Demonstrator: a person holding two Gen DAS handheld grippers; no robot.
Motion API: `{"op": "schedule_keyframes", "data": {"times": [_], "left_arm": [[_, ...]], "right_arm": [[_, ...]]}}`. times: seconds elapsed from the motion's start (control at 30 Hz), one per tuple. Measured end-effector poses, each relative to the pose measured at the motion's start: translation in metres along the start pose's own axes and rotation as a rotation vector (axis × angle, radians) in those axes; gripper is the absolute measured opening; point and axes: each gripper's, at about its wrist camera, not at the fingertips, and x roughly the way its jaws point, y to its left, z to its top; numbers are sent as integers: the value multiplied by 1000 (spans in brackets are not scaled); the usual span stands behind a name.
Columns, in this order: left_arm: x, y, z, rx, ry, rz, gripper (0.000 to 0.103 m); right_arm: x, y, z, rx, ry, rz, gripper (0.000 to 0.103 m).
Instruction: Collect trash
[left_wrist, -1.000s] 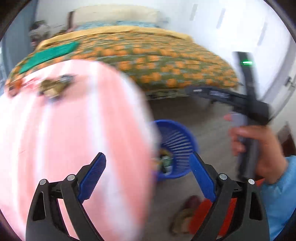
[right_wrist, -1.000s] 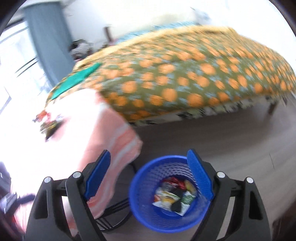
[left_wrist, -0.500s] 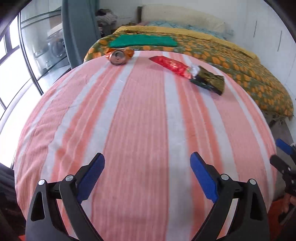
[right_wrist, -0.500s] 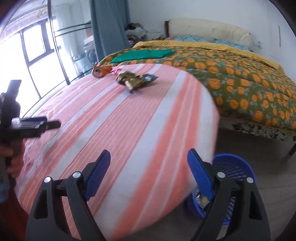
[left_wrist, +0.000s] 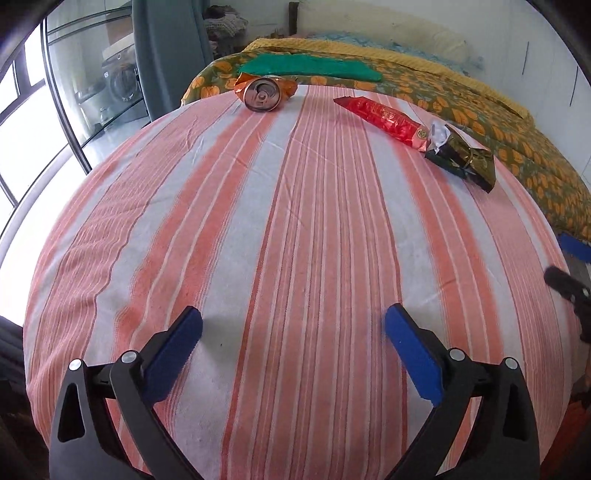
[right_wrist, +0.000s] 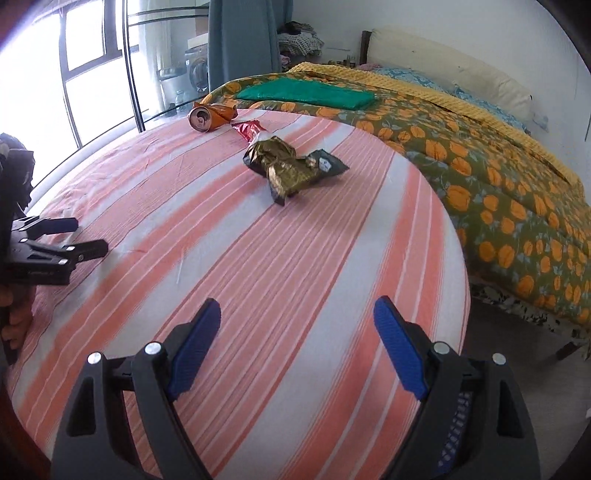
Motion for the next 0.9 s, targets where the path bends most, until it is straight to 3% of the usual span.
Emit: {"op": "schedule_keyframes", "data": {"times": [0.2, 0.33, 0.4, 0.47, 0.63, 0.83, 0.87, 0.9], "left_arm": [[2, -2, 2, 0, 0, 5, 98], [2, -2, 2, -1, 0, 3, 98], [2, -2, 1, -2, 0, 0, 98], [3, -1, 1, -3, -1, -2, 98], [3, -1, 1, -3, -1, 0, 98], [3, -1, 1, -4, -1, 0, 98], [3, -1, 2, -4, -1, 0, 98], [3, -2, 2, -4, -1, 1, 98]], "right_arm": [[48, 10, 65, -134, 31, -21, 83], [83, 25, 86, -222, 61, -79, 81], [91, 27, 89, -227, 77, -76, 51], [88, 27, 89, -203, 71, -69, 44], [43, 26, 69, -101, 30, 19, 43], [7, 53, 18, 9, 105, 136, 44], [6, 59, 13, 21, 107, 153, 48], [6, 64, 7, 30, 104, 170, 67]]}}
